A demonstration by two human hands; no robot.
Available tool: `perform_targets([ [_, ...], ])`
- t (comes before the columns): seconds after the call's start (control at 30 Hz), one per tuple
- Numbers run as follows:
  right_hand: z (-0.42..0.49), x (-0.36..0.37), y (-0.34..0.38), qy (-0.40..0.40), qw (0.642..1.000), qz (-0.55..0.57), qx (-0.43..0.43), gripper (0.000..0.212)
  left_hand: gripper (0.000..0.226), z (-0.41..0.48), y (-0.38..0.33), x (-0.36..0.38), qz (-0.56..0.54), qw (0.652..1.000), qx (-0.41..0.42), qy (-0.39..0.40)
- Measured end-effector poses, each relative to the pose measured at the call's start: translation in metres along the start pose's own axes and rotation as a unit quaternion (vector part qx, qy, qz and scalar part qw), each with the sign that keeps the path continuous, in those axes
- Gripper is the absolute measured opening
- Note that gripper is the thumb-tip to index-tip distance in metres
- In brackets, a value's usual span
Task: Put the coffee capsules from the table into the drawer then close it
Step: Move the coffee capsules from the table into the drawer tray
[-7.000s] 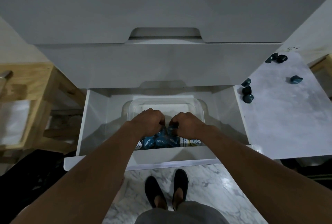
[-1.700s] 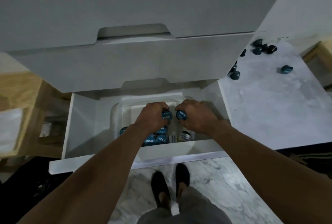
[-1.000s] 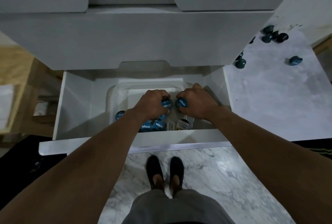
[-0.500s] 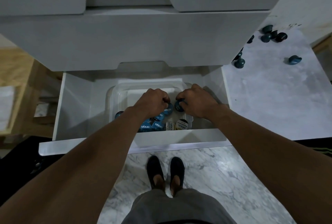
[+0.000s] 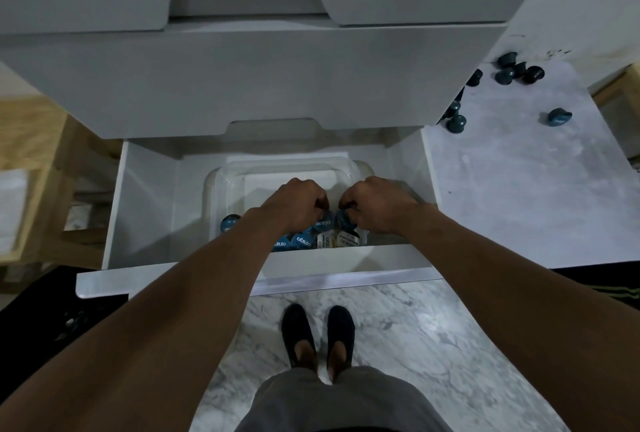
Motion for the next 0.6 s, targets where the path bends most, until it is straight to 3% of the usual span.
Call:
perform_targets([
  [0.23,0.004,0.010,-0.003,0.021,1.000,0.007,0.002,0.027,0.026,0.001,0.000,0.004,0.014,1.000,-0.020,0.001],
  [0.33,0.002,0.006,-0.002,-0.013,0.999,0.030,0.000,0.033,0.033,-0.004,-0.003,0.000,0.011,0.999,-0.038,-0.023],
  [0.47,-0.008,-0.013,0.005,-0.109,0.994,0.007,-0.005,0.032,0.034,-0.027,-0.014,-0.015,0.062,0.987,-0.068,-0.133],
  [0.6,-0.037,-0.032,0.013,-0.209,0.977,-0.002,0.032,0.028,0.033,-0.062,-0.038,-0.032,0.149,0.955,-0.046,-0.251],
])
Point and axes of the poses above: each hand's wrist, its own z-axis towards the middle knuckle, its own x-axis out of the palm, y = z × x, the point moved 3 cm from there along z, towards the middle knuckle, and after that the axes turned 2 degrees about y, right-handed, at the moved point
